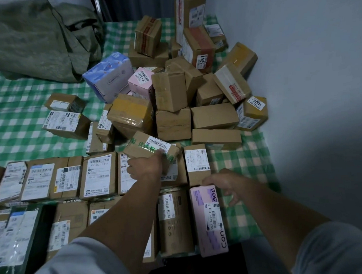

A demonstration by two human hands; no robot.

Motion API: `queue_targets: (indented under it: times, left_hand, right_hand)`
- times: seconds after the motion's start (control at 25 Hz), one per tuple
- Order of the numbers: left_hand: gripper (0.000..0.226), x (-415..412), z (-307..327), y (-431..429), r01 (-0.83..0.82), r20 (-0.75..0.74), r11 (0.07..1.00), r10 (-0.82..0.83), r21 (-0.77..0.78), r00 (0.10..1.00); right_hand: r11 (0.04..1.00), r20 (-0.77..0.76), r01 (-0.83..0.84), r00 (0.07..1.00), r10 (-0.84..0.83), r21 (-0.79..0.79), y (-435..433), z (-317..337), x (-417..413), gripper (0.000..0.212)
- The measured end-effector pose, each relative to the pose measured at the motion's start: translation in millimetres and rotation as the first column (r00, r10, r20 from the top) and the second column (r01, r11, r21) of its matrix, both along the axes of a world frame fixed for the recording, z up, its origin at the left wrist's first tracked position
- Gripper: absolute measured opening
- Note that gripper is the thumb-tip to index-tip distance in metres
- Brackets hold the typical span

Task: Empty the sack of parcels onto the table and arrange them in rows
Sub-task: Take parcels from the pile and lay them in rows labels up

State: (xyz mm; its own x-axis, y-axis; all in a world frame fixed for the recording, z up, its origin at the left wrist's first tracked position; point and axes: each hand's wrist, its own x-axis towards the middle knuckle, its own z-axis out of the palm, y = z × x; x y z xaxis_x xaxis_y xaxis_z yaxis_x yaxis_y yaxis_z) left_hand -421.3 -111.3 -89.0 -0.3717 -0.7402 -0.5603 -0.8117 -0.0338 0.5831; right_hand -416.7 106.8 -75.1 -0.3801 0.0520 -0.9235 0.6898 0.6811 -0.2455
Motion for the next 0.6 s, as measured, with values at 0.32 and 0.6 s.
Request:
queue_targets:
  times: [0.32,0.6]
  left_hand:
    - [0.095,3.5,-22.6,-4.6,-0.015,-0.085,0.956,0.042,0.295,0.995]
    - [0.104,3.9,-66.8,-20.5,-0.004,-0.112,0.935,0.047,0.354,0.993]
  right_hand:
    - [0.992,-0.141,-0.11,0.983,0.118,0.06,-31.8,-18.7,37.0,0.125]
    - [0.96,-0.28,-0.1,0.944,0.175,0.263,-44.5,-19.5,48.4,0.116]
